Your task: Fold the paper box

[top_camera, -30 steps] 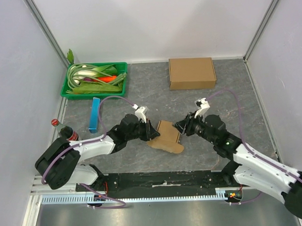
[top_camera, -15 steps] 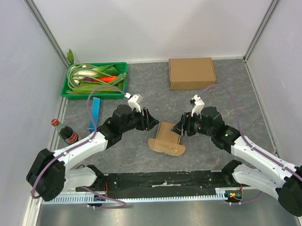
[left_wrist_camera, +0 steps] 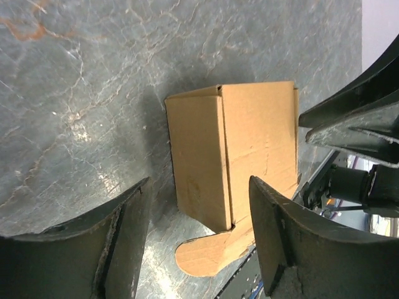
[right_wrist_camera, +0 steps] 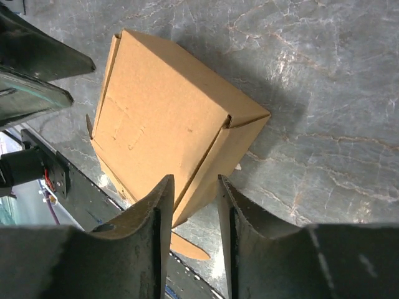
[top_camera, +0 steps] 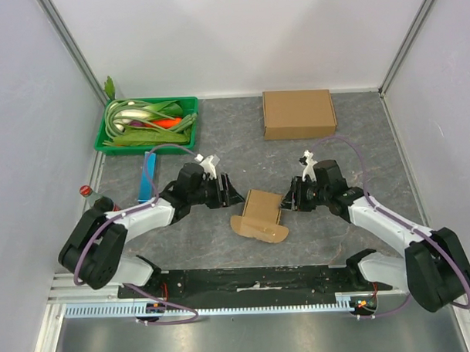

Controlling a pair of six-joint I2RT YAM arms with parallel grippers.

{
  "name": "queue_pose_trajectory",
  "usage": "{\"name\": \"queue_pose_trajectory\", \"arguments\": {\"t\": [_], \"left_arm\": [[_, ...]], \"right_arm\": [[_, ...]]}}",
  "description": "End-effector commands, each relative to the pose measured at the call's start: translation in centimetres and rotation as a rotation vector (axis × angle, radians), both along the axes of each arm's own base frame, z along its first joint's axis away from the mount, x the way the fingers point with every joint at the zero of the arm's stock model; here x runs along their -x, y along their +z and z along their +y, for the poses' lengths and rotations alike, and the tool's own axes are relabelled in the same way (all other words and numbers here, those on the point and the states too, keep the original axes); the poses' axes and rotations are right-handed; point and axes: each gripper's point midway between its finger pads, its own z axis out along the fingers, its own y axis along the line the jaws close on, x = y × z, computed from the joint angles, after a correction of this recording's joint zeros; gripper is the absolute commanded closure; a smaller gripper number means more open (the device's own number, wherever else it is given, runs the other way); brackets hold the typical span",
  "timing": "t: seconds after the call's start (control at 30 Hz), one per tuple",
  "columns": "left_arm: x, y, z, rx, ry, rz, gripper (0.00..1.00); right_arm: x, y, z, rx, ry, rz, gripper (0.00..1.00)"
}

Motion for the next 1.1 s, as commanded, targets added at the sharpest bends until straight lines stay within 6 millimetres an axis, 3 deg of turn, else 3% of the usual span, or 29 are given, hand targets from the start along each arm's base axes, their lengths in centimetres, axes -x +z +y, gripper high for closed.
{"name": "queue_pose_trajectory", "arguments": {"t": [0.0,0.07,0.2,0.3,0.57,0.97,1.07], "left_arm": [[0.4,0.8,-1.7,0.091,-0.070,0.043,0.31],[0.5,0.5,-2.0,0.107,-0.084,0.053,0.29],[0.9,0.3,-2.9,0.147,-0.134,0.071,0.07],[1.1,-0.3,-3.2,0.165,-0.143,0.091,0.04],[1.8,-0.8,-3.4,0.181,-0.156,0.132,0.02],[3.7,-0.4,-6.8,0.289,-0.194,0.168,0.00],[3.8,0.0,-7.4,0.326,-0.188,0.182,0.13]], "right_arm": [[-0.7,0.3,0.7,-0.104,0.035,-0.011,0.63],[-1.0,-0.2,0.6,-0.152,0.030,0.020,0.71],[-0.8,-1.4,-0.2,-0.176,-0.001,0.037,0.80],[-0.4,-2.3,-1.0,-0.174,-0.019,0.060,0.84],[-0.2,-4.4,-3.1,-0.158,-0.082,0.123,0.89],[-0.6,-3.9,-2.8,-0.173,-0.067,0.106,0.90],[-1.2,-3.4,-2.9,-0.153,-0.067,0.085,0.90]]}}
